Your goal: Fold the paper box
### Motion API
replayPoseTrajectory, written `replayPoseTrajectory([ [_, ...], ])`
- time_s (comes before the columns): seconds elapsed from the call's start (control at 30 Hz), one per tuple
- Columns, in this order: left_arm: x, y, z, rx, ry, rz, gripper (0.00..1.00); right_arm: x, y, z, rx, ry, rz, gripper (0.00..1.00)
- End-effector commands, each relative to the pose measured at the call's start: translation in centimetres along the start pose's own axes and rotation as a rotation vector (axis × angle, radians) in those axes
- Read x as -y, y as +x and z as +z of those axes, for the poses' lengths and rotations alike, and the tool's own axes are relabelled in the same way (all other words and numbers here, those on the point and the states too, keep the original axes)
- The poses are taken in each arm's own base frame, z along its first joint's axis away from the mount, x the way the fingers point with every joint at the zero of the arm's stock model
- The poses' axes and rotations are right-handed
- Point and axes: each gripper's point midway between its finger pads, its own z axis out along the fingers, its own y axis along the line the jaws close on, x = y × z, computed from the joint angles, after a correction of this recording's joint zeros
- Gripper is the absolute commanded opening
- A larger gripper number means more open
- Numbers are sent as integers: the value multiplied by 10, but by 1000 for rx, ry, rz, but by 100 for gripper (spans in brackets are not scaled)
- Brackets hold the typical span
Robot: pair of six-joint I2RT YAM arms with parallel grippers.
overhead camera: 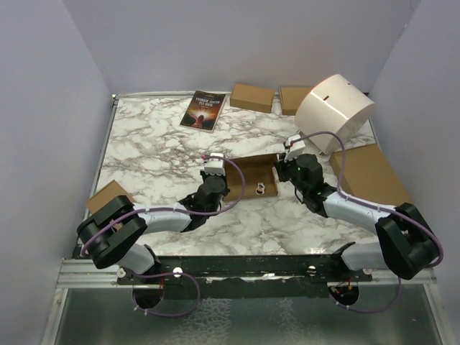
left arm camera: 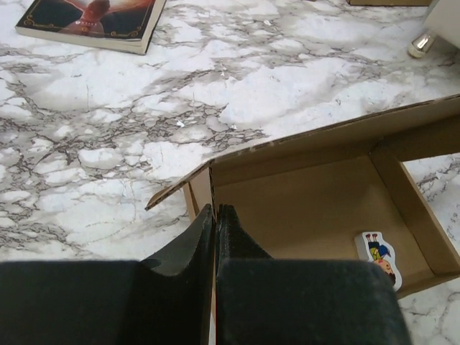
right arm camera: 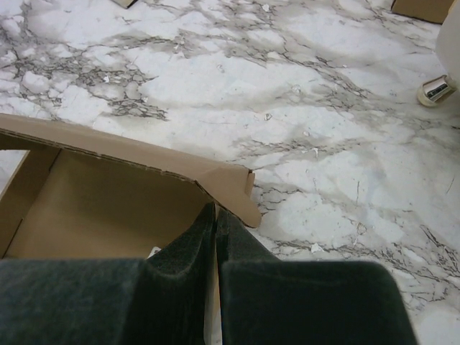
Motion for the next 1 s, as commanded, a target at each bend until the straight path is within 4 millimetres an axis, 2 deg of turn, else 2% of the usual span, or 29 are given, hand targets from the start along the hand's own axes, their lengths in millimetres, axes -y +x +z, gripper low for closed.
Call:
replayPoseTrajectory([
  [0.0,26,25,-17,-85,119,-29,0,-34,48,-19,-190,-167,-14,2],
  [0.37,21,33,-31,-108,102,-30,0,-38,53,-28,-241,-190,7,2],
  [0.63,15,36,-35,-123,79,-25,0,-45,45,-33,-240,-220,35,2],
  [0.8,12,29,-35,-109,57,-25,0,-60,35,-32,-223,-289,79,2],
  [0.97,17,21,-32,-102,62,-5,0,-71,23,-26,-216,-333,119,2],
])
